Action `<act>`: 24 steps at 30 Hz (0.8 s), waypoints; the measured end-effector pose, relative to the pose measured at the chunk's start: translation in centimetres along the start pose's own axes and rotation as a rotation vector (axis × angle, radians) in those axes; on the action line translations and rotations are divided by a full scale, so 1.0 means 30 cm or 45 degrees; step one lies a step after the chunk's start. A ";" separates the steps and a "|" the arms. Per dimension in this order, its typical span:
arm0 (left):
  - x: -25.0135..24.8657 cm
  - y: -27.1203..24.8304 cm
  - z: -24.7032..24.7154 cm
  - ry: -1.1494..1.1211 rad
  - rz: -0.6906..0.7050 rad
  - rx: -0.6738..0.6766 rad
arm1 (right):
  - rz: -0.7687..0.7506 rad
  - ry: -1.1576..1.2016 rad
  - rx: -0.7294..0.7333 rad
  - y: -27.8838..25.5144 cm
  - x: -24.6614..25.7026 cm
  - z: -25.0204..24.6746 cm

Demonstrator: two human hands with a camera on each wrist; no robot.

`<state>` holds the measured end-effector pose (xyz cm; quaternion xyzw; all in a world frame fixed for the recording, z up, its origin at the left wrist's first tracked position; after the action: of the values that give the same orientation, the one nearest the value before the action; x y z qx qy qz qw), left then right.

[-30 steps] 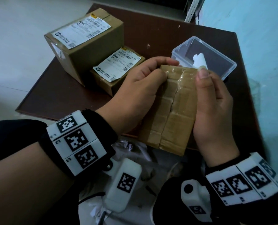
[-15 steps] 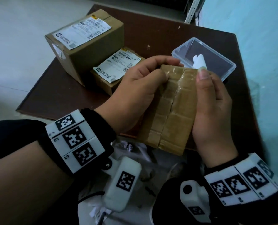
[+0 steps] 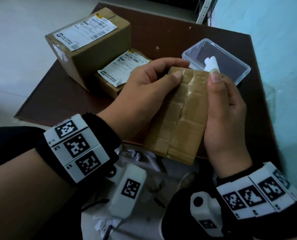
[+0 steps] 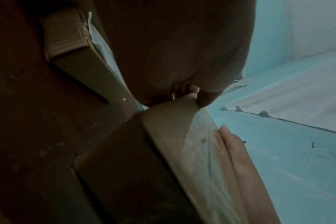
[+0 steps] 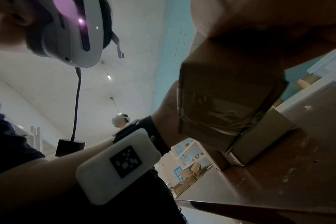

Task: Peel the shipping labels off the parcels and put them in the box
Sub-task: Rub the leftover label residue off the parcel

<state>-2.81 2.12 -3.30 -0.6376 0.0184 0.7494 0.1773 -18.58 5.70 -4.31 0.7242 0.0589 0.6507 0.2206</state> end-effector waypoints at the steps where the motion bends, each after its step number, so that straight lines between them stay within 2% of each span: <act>1: -0.004 -0.002 -0.003 0.012 0.041 -0.012 | 0.000 0.010 0.002 0.000 0.000 -0.001; 5: -0.014 -0.007 -0.019 0.225 0.268 -0.151 | 0.005 0.057 0.049 -0.004 0.003 0.001; 8: -0.024 -0.017 -0.020 0.334 0.371 -0.252 | -0.025 0.065 0.082 -0.010 0.008 0.008; 13: -0.033 -0.011 -0.025 0.574 0.453 -0.409 | -0.014 0.069 0.130 -0.011 0.017 0.024; 17: -0.028 0.005 -0.029 0.641 0.467 -0.493 | 0.008 0.067 0.164 -0.013 0.008 0.030; 19: -0.015 0.015 -0.032 0.646 0.472 -0.502 | 0.019 0.076 0.152 -0.009 0.001 0.028; 24: 0.000 0.016 -0.020 0.511 0.341 -0.335 | 0.031 0.030 0.089 0.009 -0.001 0.019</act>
<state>-2.38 1.51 -3.51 -0.7827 0.0400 0.6210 -0.0149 -18.08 5.30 -4.26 0.7244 0.0755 0.6594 0.1863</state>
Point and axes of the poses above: each hand's wrist, its own y-axis towards the middle knuckle, its own z-axis out of the palm, x = y × z, the point moved 2 cm from there along y, towards the middle knuckle, and after that the axes turned 13 degrees about -z, right-handed, at the moved point
